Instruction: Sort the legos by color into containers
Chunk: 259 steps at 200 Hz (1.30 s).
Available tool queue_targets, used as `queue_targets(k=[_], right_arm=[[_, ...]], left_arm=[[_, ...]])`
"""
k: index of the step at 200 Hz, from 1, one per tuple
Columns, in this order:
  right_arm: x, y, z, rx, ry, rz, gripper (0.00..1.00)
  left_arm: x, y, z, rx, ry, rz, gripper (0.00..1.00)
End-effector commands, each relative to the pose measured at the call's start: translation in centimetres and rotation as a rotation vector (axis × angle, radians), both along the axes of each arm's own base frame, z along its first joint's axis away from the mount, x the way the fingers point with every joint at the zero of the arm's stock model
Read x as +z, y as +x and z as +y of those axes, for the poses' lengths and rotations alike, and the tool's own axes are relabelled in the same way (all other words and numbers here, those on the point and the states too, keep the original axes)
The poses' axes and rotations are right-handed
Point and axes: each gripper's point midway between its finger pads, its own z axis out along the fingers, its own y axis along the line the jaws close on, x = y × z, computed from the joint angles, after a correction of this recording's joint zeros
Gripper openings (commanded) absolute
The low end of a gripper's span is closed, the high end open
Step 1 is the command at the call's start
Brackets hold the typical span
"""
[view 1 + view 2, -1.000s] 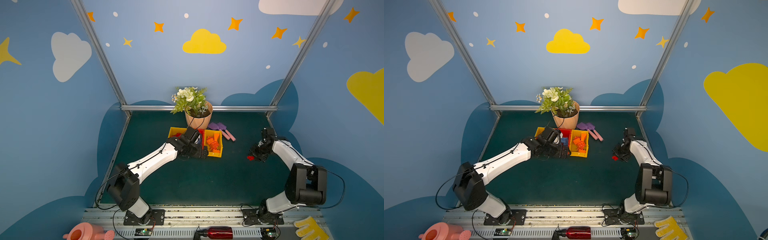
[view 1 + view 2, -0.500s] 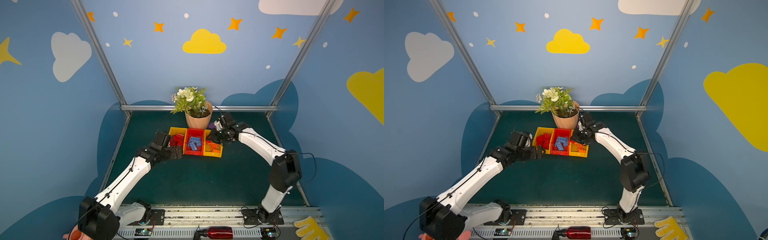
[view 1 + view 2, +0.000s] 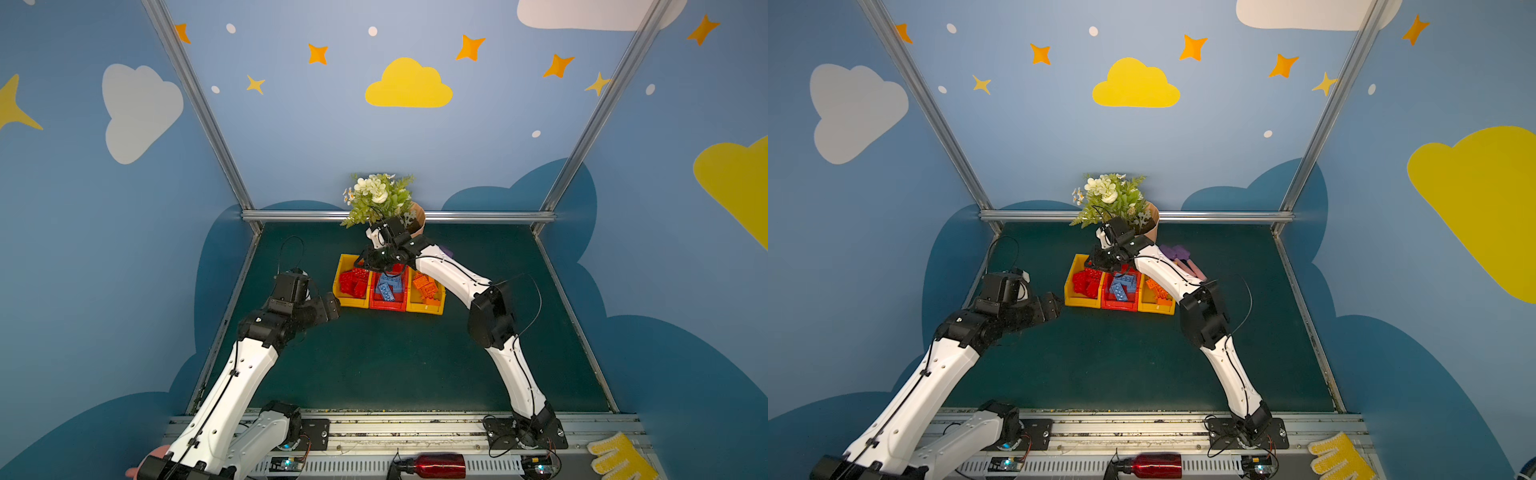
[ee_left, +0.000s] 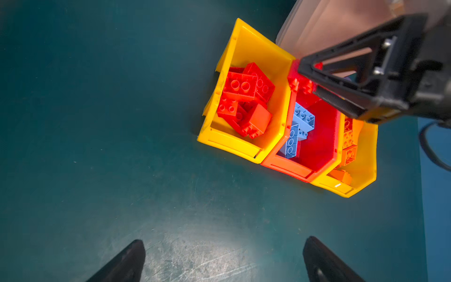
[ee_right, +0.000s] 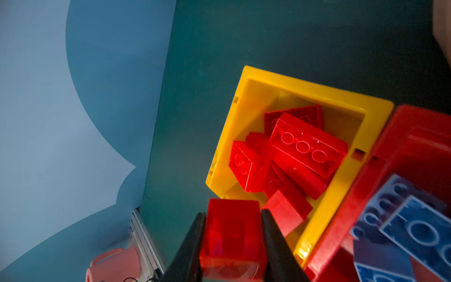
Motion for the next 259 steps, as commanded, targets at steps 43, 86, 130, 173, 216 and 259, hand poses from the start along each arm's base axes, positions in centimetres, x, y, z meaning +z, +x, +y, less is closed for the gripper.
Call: queue_targets(k=[43,86,130,173,216,259], right_arm=[[-1.5,2.1,-0.3,-0.021,-0.074,-0.021,0.65],[0.5,1.9,-1.1,-0.011,-0.063,-0.044,0.81],[4.1,-0.6,-1.6,0.053,-0.005,-0.056,0.86],[7.3,-4.2,-6.5,0.091,-0.079,-0.154,0.92],[7.6,-7.7,-16.1,0.029,-0.206,-0.212,0.93],[7.0,-11.3,-27.5,-0.121,-0.382,-0.290,0.93]], left_arm=[[-0.6,-0.7,0.6,0.012,-0.001,0.016,1.00],[-0.5,-0.5,1.2,0.037,0.005,0.009,1.00],[-0.3,0.3,2.1,0.083,0.023,-0.017,1.00],[-0.1,1.1,4.9,0.186,0.144,-0.097,1.00],[0.6,1.4,7.2,0.216,0.290,-0.259,1.00],[0.2,1.6,8.3,0.260,0.333,-0.474,1.00]])
